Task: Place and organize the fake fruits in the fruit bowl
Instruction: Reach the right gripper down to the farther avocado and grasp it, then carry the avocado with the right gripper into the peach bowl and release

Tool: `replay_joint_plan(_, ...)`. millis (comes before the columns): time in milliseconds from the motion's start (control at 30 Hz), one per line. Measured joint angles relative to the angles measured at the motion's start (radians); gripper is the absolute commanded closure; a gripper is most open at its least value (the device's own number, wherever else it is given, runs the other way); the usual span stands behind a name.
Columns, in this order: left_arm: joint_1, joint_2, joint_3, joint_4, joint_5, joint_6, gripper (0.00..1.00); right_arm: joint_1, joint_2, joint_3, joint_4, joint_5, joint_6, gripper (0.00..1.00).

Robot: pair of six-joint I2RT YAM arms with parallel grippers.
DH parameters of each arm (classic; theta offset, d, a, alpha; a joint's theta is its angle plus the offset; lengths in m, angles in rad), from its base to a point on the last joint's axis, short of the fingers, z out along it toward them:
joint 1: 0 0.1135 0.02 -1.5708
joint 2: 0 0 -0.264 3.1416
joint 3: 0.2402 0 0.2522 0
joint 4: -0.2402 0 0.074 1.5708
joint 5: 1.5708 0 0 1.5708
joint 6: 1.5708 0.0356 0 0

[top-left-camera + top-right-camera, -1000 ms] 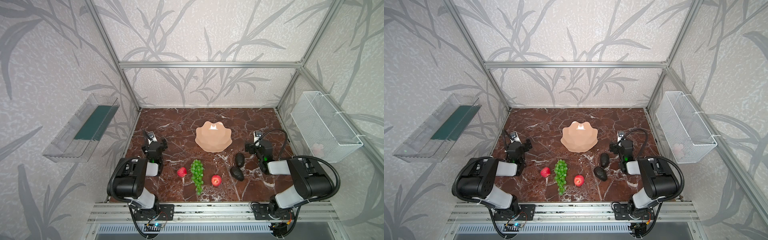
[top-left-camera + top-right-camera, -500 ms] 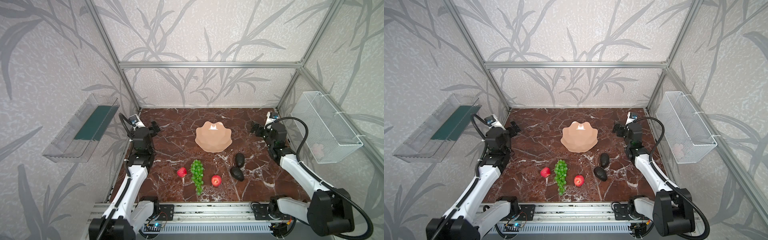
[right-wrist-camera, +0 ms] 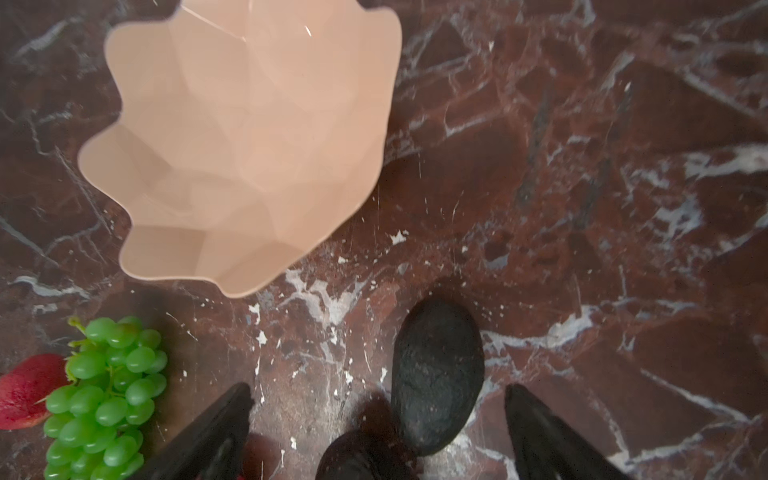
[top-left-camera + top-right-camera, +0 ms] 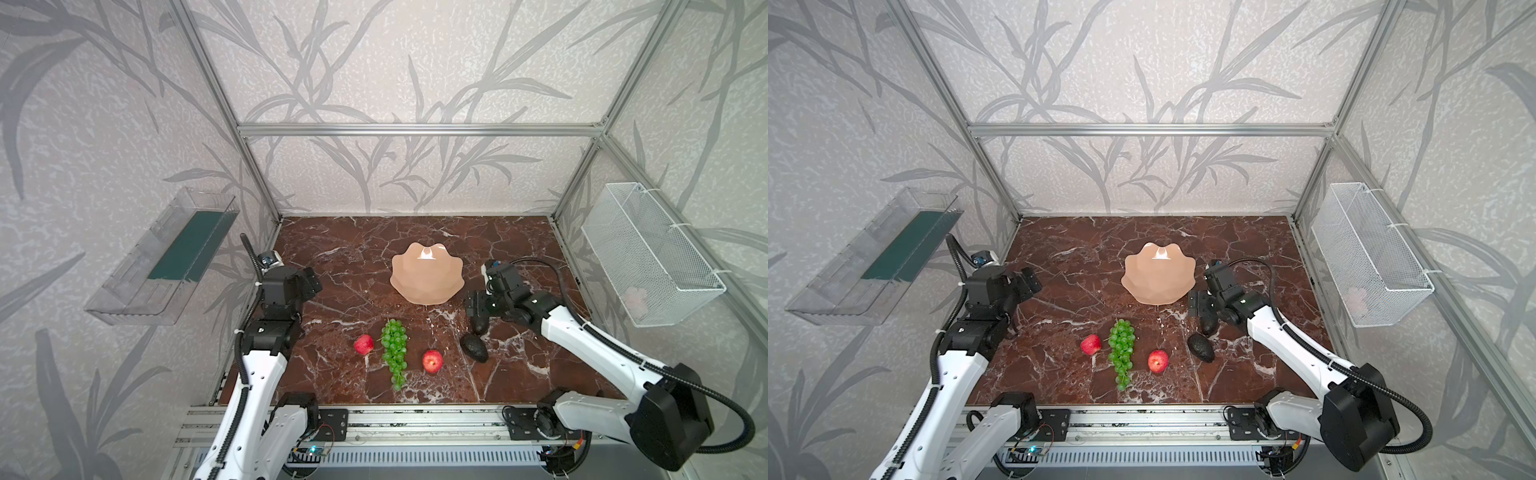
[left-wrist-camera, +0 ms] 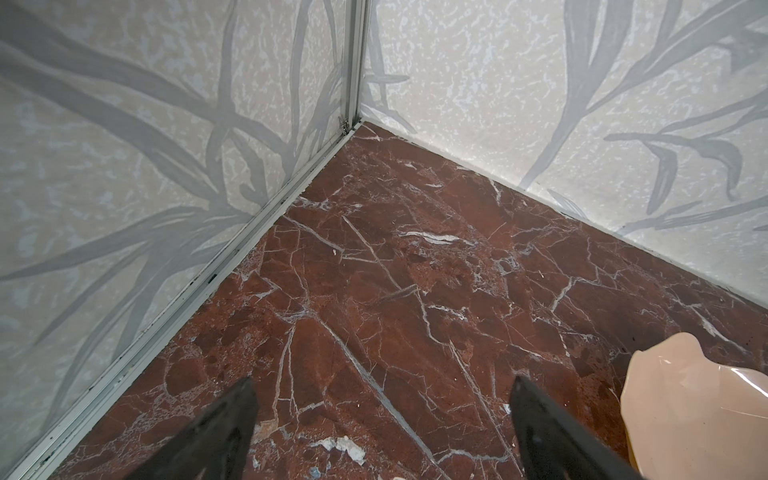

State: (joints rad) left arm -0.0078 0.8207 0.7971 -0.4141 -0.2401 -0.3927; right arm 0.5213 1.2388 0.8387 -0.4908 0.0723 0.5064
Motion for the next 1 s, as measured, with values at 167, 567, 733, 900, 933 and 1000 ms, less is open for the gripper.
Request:
replay_joint_plan(167, 0.003, 0.001, 0.006, -0.036, 0.032, -0.003, 0.05, 0.016, 0.068, -0.031, -0.025, 0.031, 0.071, 0.07)
replay_joint_plan(567, 0.009, -0.013, 0.006, -0.047, 0.068, -0.010, 0.05, 0.016, 0.224, -0.036, 0.031, 0.088, 0.135, 0.23)
replay_joint_plan(733, 0.009, -0.018, 0.006, -0.050, 0.071, -0.011, 0.05, 0.017, 0.248, -0.036, 0.060, 0.119, 0.137, 0.36)
replay_joint_plan(900, 0.009, -0.019, 0.006, -0.050, 0.075, -0.012, 0.05, 0.016, 0.248, -0.036, 0.071, 0.145, 0.124, 0.48)
replay_joint_plan(933, 0.009, -0.020, 0.006, -0.050, 0.076, -0.012, 0.05, 0.016, 0.246, -0.036, 0.069, 0.152, 0.115, 0.50)
replay_joint_plan(1000, 0.009, -0.021, 0.006, -0.051, 0.077, -0.012, 0.05, 0.016, 0.234, -0.035, 0.060, 0.167, 0.093, 0.52)
